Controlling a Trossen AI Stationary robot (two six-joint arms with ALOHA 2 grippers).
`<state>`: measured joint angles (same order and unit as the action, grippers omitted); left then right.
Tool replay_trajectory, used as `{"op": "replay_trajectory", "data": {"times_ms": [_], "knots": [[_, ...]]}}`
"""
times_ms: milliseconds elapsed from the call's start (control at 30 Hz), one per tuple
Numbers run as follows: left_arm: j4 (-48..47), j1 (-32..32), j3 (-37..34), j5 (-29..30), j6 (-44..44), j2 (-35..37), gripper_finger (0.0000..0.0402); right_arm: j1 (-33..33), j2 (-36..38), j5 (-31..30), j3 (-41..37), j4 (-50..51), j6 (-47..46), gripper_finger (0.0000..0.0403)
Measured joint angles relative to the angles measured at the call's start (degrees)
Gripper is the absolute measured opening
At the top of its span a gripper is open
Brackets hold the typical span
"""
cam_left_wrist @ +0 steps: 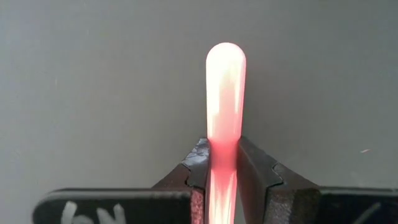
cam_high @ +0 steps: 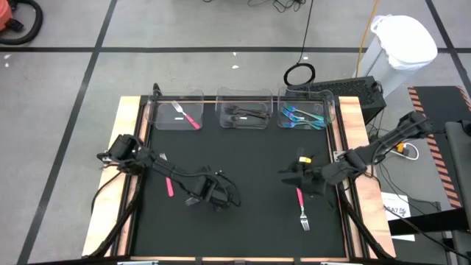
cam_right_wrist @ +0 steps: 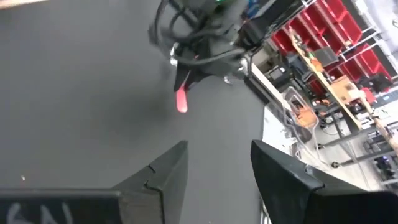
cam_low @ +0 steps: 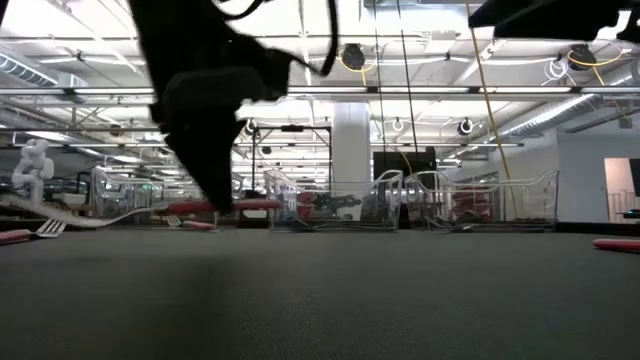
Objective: Sort silverware by color (type)
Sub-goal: Put the pink fork into the left transparent bin
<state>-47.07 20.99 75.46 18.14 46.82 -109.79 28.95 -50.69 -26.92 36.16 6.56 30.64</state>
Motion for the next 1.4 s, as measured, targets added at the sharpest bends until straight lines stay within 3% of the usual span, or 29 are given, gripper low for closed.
{"op": "replay_trajectory", "data": {"times_ms": [300, 700, 1033, 1200, 1400], "knots": [[-0.08, -2.24, 10.08, 0.74, -14.70, 0.01, 0.0047, -0.85, -6.33, -0.15, 0.00, -1.46, 2.00, 0.0169], [-3.10, -2.29, 24.35, 2.35, -30.59, 0.03, 0.0047, 0.78, -6.91, -0.11, 0.00, -1.61, 8.18, 0.0186], [-3.74, -2.40, 26.95, 5.82, -34.09, 0.03, 0.0047, 7.78, -6.91, -11.75, 0.00, -4.10, 15.03, 0.0250], [-3.57, -2.71, 26.95, 6.12, -33.72, 0.03, 0.0047, 10.20, -8.68, -12.00, 0.00, -11.26, 19.11, 0.0258], [-1.74, -2.62, 26.95, 6.11, -33.72, 0.03, 0.0047, 11.30, -15.90, -12.47, 0.02, -22.15, 29.34, 0.0253]]}}
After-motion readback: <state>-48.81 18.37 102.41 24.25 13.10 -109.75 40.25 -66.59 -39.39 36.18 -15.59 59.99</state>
